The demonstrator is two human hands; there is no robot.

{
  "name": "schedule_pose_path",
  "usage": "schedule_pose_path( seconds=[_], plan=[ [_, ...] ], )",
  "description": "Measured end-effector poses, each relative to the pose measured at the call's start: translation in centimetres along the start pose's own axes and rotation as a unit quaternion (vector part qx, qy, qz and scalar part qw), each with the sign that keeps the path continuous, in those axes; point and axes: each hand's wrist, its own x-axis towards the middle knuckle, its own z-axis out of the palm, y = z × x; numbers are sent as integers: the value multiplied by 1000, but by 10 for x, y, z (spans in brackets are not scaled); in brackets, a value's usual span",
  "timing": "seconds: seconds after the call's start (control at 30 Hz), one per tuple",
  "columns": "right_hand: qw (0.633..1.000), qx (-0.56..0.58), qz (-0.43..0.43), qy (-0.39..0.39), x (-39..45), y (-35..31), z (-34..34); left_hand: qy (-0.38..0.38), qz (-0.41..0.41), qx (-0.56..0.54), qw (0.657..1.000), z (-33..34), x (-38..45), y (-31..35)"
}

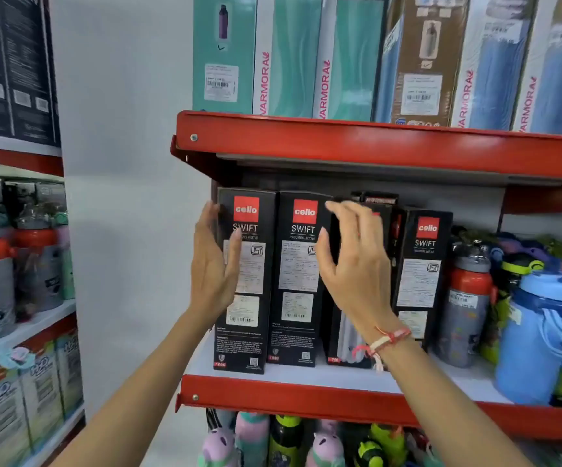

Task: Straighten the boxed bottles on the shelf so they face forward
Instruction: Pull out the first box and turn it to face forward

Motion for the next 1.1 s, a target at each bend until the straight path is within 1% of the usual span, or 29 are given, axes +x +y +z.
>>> schedule_pose_path(
  seconds=[0.03,0.1,0.17,0.27,0.33,0.43,0.57,0.67,0.8,0.9,1.0,1.1],
  plan=[
    [999,22,14,-26,-7,-2,6,6,-42,-25,999,-2,-3,-4],
    [994,49,50,-84,-24,-6,20,-7,-128,-39,991,-3,-9,-14],
    [977,88,102,-165,-46,-10,38,-35,-211,-51,975,-2,-21,-28],
    [950,111,150,-249,-71,-23,62,-104,-296,-104,944,-4,-30,-43],
    [932,113,186,-289,-84,-37,75,-149,-348,-134,916,-4,-33,-47],
    [921,114,236,-288,-91,-60,87,-163,-397,-174,886,-4,-37,-48],
    [920,122,252,-275,-86,-72,81,-167,-416,-200,871,-11,-34,-45],
    [919,141,241,-279,-76,-75,65,-188,-394,-200,877,-22,-28,-32],
    [918,151,241,-276,-60,-85,38,-187,-366,-220,885,-36,-21,-4],
    [920,146,239,-273,-55,-89,18,-225,-345,-203,889,-51,-22,13],
    [918,157,241,-273,-57,-90,-2,-276,-327,-189,884,-66,-32,18],
    [912,167,239,-288,-56,-89,-17,-276,-322,-205,882,-76,-45,23]
  ],
)
